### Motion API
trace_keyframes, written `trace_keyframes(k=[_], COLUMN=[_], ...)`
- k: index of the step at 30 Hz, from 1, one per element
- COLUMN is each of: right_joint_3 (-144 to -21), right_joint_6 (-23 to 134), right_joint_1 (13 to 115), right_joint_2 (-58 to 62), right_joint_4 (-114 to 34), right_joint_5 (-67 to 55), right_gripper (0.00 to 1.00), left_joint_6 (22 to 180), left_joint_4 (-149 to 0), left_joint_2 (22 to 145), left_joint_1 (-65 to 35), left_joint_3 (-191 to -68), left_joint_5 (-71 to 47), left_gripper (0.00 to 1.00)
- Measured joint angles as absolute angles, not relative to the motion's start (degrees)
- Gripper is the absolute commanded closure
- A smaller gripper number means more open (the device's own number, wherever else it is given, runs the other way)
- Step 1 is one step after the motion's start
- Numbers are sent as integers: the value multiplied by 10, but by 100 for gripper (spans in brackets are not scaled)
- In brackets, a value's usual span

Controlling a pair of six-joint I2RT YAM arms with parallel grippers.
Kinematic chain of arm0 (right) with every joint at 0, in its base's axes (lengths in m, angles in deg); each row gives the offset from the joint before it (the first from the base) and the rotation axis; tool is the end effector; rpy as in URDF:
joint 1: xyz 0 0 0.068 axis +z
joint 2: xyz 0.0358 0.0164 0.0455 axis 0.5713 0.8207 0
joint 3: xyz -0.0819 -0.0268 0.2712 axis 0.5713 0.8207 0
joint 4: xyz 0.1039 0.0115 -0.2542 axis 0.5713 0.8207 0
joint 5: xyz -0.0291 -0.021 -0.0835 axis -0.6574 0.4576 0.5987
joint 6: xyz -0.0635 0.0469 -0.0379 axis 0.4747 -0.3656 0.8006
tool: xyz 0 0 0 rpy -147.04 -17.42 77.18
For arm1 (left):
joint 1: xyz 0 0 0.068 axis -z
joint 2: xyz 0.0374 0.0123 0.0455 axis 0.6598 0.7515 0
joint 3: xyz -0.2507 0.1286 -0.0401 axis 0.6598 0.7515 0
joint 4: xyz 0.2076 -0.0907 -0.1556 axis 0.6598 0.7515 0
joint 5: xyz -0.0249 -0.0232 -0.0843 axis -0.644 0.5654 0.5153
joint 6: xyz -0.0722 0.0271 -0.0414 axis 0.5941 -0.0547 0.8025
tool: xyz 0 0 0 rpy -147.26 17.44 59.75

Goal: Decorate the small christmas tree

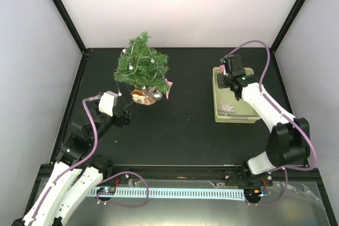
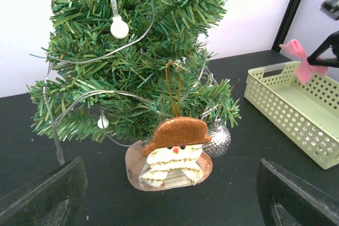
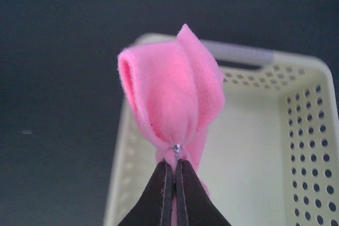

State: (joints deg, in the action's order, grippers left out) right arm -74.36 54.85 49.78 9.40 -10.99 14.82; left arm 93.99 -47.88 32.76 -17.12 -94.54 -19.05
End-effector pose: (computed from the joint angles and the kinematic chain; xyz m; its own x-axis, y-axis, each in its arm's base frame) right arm 0.3632 0.0786 0.2373 -0.7573 -0.0724 -0.6491 -0.0147 0.9955 -0.0939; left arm 0.1418 -0.0658 0.3144 -0.2101 0.0158 -0.9775 0.4185 0.9051 -0.0753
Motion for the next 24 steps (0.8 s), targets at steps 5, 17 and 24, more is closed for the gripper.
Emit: trace_keyframes(k=[5,17,24], right_joint_3=[-745,-670,-669], right_joint_6=[589,701,620], right_joint_1=[563,643,659], right_joint_2=[-9,-233,-230], right_joint_4=[-120,-247,-286], right_joint_5=[100,-168,-420], right_gripper=[99,99,99], left_joint_6=[975,1047,1034], left_joint_4=[-480,-498,-565], left_joint_2=[337,430,422], left_joint_1=[-171,-171,-171], left_joint_3=[-946,-1004,-1011], left_joint_5=[-190,-32,119], left_gripper=[18,34,38])
